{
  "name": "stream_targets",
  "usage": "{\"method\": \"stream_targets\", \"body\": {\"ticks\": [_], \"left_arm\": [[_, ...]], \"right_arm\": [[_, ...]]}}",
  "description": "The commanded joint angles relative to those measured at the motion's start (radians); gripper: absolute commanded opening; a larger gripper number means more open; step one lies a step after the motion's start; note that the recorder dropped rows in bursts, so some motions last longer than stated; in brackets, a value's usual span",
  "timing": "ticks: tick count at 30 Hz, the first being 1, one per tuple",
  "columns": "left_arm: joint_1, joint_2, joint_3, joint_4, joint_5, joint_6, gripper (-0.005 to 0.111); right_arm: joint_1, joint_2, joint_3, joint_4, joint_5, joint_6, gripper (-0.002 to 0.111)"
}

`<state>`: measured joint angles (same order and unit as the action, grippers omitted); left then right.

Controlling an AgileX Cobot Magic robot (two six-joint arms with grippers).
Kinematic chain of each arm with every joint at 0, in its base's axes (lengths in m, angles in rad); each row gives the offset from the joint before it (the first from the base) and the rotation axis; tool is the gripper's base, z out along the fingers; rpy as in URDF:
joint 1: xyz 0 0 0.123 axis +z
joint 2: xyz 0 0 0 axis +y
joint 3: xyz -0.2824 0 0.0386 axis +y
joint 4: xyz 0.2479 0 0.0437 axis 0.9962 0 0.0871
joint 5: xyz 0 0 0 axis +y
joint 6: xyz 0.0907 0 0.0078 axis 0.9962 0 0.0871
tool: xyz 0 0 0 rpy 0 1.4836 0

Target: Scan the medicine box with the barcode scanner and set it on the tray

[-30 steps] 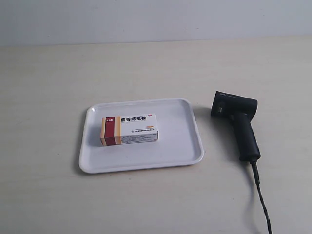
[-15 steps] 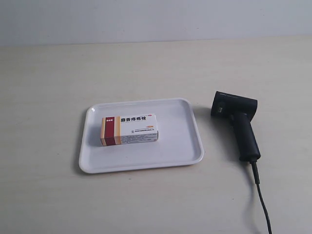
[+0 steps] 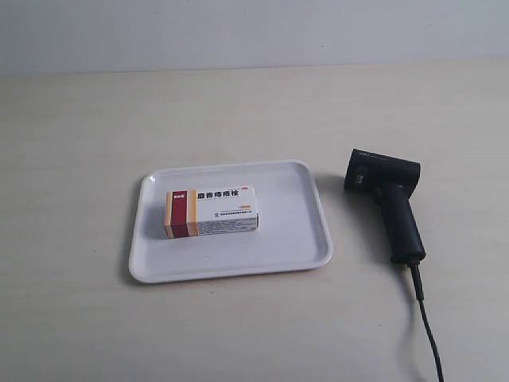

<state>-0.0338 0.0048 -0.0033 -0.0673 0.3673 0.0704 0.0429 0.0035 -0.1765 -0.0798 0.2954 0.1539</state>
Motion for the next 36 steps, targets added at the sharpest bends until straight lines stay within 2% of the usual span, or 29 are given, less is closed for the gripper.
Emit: {"method": "stream_targets", "body": {"ticks": [1, 11, 25, 36], "left_arm": [[0.003, -0.005, 0.003, 0.001, -0.013, 0.001, 0.000], [0.003, -0.005, 0.003, 0.001, -0.013, 0.001, 0.000], [0.003, -0.005, 0.003, 0.001, -0.013, 0.001, 0.000], [0.003, -0.005, 0.003, 0.001, -0.013, 0.001, 0.000]], "right_arm": [[-0.008, -0.004, 0.068, 0.002, -0.036, 0.009, 0.000], [-0.008, -0.004, 0.177, 0.000, -0.035, 0.011, 0.000], [-0.008, -0.004, 0.177, 0.002, 0.049, 0.003, 0.000], [-0.008, -0.004, 0.177, 0.002, 0.049, 0.005, 0.000]]}}
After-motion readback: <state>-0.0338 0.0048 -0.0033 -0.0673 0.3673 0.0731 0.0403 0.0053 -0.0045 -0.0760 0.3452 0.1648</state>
